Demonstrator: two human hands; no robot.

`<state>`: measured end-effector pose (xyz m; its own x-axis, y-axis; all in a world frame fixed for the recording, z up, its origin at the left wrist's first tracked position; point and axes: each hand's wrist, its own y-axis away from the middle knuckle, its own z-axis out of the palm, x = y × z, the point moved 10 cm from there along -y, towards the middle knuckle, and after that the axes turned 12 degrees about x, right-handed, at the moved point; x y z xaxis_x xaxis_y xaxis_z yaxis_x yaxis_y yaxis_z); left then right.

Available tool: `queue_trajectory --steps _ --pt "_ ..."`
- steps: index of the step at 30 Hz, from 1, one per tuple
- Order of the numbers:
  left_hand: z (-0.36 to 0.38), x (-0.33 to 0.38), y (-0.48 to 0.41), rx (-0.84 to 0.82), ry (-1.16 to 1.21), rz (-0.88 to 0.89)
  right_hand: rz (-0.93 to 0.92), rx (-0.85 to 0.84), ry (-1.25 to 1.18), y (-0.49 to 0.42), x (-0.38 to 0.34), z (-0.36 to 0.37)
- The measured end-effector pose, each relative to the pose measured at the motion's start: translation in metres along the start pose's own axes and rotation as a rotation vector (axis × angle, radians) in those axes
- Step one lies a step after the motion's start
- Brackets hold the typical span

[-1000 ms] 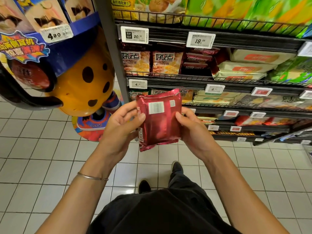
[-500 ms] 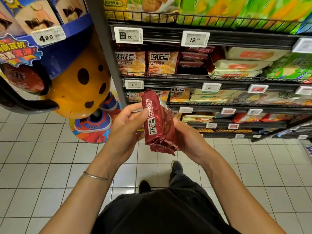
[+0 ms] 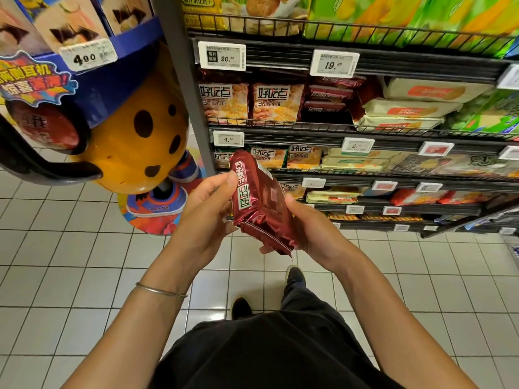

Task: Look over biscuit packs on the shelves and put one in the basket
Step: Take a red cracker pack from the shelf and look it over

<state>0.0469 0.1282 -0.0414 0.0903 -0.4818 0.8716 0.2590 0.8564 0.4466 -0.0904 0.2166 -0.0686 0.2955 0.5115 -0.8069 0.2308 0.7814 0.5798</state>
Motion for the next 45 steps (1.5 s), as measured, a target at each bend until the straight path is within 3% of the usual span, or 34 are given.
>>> queue_trajectory --steps 7,11,15,20,25,28,33,39,45 --pt "-0.003 0.000 -0.002 0.006 0.001 -0.014 -0.009 0.014 0.025 -0.006 -0.003 0.000" --pt "-0.005 -0.003 -0.006 -0.063 -0.005 -0.019 -0.079 0.171 0.072 -0.014 -0.008 -0.019" --pt "-0.002 0.004 -0.007 -0.208 -0.080 0.126 -0.221 0.176 0.083 -0.017 -0.026 -0.031" --pt "0.000 0.012 -0.005 -0.232 -0.095 0.310 -0.424 0.133 0.013 -0.010 -0.051 -0.033" --pt "-0.003 0.003 -0.016 -0.161 -0.113 0.267 -0.543 0.207 0.022 -0.003 -0.064 -0.042" --pt "-0.003 -0.008 -0.017 -0.203 -0.113 0.218 -0.578 0.231 0.029 0.003 -0.067 -0.041" --pt "-0.006 -0.024 -0.012 -0.184 -0.119 0.125 -0.512 0.195 0.156 0.008 -0.057 -0.016" --pt "-0.027 -0.041 -0.013 -0.111 -0.012 -0.064 -0.401 0.081 0.112 0.002 -0.046 -0.008" --pt "-0.034 -0.024 -0.008 0.017 -0.144 0.067 -0.250 0.123 0.107 -0.017 -0.022 -0.015"
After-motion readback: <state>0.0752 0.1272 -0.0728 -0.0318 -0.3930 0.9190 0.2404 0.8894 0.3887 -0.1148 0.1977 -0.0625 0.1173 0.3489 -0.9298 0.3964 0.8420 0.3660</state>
